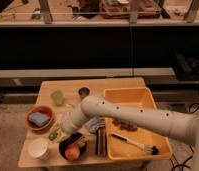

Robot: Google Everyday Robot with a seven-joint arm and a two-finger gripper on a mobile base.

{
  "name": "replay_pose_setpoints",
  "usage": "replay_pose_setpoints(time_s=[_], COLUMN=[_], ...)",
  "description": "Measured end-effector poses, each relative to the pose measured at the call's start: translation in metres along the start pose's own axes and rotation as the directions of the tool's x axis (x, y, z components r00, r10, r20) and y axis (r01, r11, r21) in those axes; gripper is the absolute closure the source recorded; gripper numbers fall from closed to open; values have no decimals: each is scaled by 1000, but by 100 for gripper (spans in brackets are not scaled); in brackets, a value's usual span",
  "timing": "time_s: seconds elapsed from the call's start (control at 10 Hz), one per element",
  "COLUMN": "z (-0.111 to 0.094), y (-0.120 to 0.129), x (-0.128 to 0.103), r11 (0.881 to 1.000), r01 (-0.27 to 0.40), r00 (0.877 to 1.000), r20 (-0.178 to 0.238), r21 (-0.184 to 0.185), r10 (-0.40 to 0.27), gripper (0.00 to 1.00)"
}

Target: Place pepper in purple bowl

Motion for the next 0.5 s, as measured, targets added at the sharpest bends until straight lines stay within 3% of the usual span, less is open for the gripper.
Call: replay_pose_setpoints(time_s=[0.5], z=[10], y=[-2], x=[18], r11=[1000], r01=[-23], r00=[1000], r20=[10], r21=[6], r10=[23], gripper=[86])
